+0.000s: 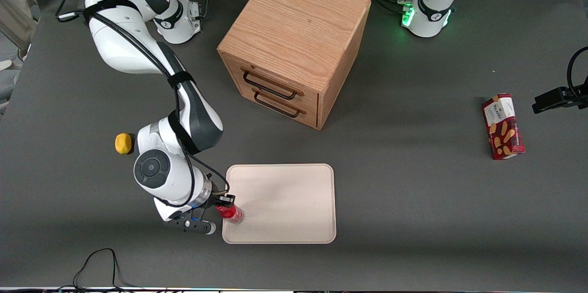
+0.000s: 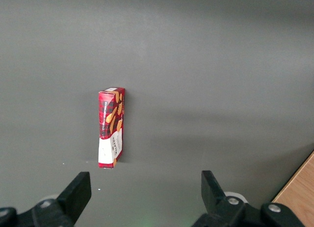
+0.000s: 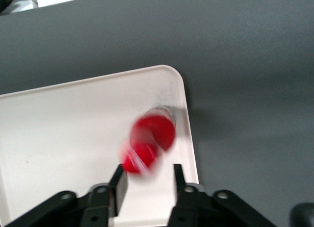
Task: Place coke bottle on tray
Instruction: 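Carry the bottle over the white tray and lower it onto the tray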
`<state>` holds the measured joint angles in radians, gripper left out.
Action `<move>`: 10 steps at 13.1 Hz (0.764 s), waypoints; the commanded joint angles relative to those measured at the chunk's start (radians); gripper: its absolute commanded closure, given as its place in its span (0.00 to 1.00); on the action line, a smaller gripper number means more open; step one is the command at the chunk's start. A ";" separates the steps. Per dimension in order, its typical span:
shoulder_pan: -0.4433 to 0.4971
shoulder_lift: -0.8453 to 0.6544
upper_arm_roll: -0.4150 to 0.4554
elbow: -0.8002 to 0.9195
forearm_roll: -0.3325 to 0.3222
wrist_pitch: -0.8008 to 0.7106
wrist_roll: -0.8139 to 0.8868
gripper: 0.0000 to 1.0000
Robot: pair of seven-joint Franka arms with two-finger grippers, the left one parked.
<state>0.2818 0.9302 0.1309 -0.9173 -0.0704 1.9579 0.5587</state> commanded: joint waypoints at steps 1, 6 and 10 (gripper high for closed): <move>0.010 0.019 -0.007 0.040 -0.017 0.001 0.026 0.00; 0.004 -0.008 -0.007 0.032 -0.012 -0.040 0.024 0.00; -0.026 -0.085 -0.008 -0.012 -0.003 -0.232 -0.066 0.00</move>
<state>0.2672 0.9066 0.1253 -0.8903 -0.0709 1.8061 0.5389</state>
